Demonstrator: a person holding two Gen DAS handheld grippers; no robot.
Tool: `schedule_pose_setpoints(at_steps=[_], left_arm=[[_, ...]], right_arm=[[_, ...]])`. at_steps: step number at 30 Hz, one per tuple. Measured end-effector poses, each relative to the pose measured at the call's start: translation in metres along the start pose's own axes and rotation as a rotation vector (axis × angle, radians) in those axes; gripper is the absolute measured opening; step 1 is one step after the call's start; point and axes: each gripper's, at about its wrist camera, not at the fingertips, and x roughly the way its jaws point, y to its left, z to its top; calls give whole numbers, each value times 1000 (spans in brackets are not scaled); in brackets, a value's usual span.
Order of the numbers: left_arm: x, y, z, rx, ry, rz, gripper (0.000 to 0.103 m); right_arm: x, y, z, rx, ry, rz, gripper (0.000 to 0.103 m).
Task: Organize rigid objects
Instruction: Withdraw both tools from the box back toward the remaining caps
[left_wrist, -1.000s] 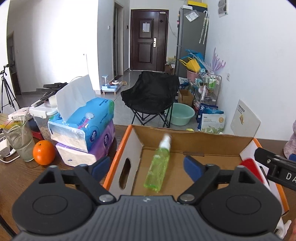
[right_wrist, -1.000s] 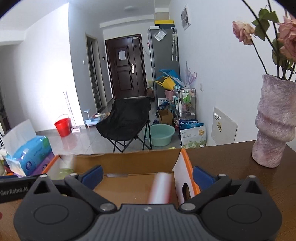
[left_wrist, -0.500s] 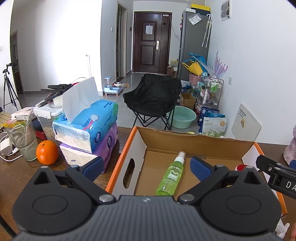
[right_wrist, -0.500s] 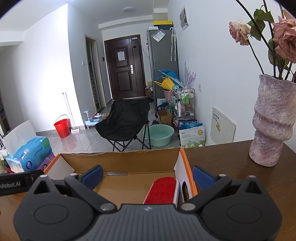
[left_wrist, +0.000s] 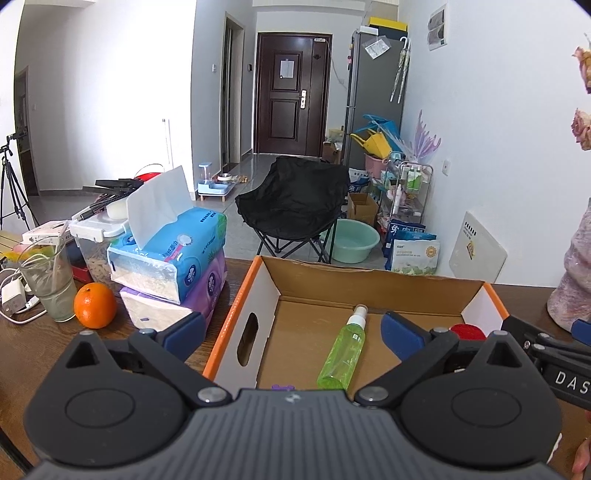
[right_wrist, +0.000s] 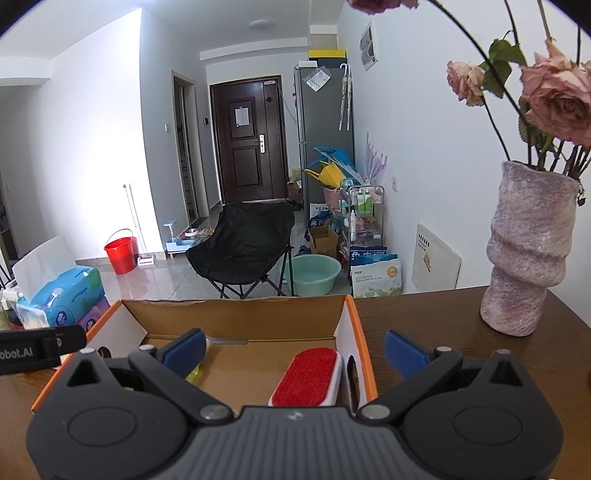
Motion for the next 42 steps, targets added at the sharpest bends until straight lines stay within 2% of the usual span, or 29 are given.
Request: schedule_pose_setpoints(at_steps=[16, 42], left_arm=[[-39, 6, -21, 14, -11, -19, 103], [-111, 17, -64, 12, 6, -43, 103]], right_arm=[[-52, -8, -23, -9, -40, -17, 103], [-128, -14, -60, -10, -49, -9, 103]])
